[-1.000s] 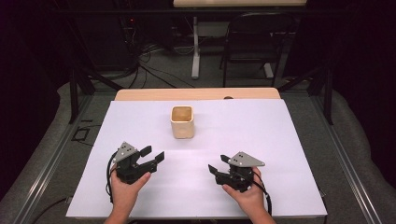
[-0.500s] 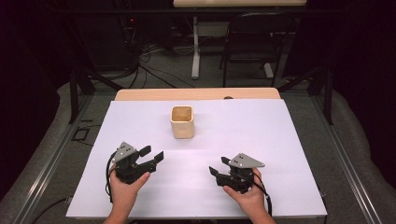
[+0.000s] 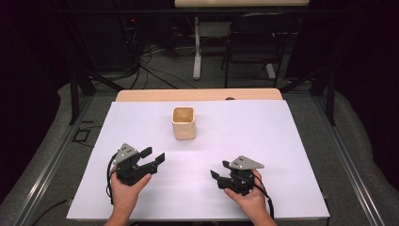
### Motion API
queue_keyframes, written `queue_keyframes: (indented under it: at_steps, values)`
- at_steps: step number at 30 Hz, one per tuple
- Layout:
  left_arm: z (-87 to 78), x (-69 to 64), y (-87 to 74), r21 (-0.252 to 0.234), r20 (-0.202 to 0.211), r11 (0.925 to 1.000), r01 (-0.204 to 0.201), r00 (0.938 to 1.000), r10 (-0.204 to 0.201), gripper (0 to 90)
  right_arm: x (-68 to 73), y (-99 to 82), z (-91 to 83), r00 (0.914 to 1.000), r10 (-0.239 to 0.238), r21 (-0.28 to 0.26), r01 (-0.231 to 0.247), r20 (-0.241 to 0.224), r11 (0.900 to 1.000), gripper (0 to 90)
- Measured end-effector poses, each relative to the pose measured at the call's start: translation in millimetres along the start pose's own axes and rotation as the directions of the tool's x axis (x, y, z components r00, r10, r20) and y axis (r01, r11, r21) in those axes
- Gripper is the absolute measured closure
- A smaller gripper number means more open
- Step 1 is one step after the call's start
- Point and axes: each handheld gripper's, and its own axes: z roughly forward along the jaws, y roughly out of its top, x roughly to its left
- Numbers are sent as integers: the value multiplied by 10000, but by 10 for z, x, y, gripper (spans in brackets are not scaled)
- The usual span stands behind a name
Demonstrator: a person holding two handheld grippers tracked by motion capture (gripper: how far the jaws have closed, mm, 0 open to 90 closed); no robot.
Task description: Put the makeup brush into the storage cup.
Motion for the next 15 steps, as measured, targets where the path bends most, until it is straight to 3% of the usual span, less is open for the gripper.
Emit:
queue_keyframes:
  at_steps: [15]
  values:
    - [2, 12, 4, 54, -39, 10000, 27, 10000, -27, 385, -12, -15, 11, 9997, -92, 157, 89, 205, 9998, 393]
